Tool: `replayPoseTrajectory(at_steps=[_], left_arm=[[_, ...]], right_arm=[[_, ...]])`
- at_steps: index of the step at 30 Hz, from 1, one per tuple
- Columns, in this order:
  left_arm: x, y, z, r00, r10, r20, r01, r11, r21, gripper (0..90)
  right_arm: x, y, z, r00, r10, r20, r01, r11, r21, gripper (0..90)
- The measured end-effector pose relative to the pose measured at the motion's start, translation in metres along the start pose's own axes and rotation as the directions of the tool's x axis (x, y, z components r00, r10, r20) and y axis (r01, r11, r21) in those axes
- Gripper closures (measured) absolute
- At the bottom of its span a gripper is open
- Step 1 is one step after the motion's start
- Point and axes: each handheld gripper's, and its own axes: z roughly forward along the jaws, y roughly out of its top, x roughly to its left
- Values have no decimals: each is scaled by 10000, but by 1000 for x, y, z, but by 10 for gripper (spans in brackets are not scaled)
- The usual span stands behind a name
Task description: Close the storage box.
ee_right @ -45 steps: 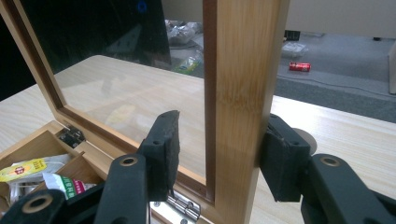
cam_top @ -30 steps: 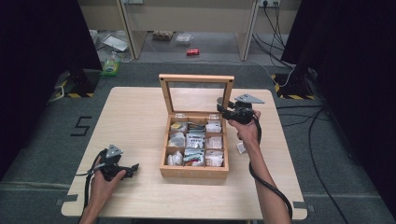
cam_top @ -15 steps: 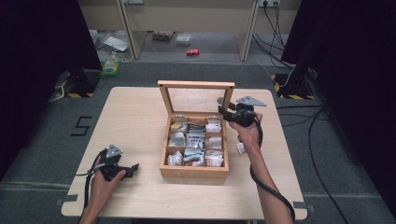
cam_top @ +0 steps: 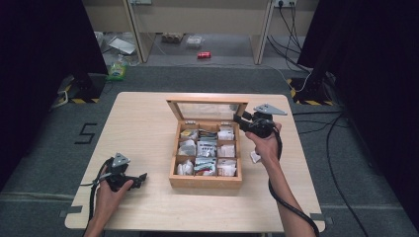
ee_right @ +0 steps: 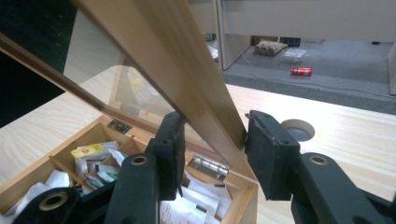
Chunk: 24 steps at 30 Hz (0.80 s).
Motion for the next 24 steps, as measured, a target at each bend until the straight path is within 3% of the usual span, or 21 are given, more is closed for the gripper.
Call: replayPoseTrajectory(at_steps=[9, 24], left_arm=[[0, 0, 0, 10000, 11, -6, -11, 10000, -13, 1], [0, 0, 0, 10000, 7, -7, -7, 10000, -16, 1]], right_arm=[[5, -7, -7, 9996, 259, -55, -258, 9994, 244, 560], [13, -12, -20, 9998, 26, -192, -19, 9993, 362, 541]])
